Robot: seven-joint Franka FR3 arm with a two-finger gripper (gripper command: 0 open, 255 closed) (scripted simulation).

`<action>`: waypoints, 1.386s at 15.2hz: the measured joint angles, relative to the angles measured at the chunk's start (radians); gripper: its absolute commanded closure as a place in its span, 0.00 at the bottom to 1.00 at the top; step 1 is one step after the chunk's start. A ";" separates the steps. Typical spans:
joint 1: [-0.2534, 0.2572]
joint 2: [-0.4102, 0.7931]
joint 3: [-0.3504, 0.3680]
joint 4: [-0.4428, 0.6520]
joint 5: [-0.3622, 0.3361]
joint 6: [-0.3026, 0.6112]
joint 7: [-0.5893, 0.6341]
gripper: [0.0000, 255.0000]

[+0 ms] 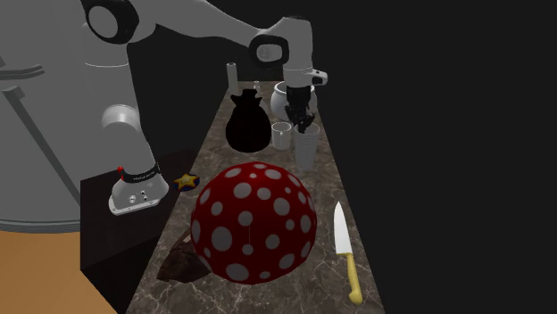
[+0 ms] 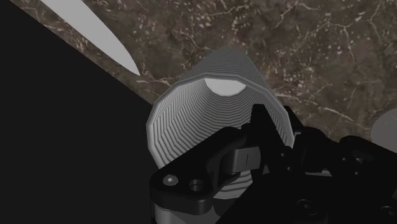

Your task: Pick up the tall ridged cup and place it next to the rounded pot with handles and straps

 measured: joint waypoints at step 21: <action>-0.001 -0.019 -0.004 0.261 -0.009 -0.277 -0.004 1.00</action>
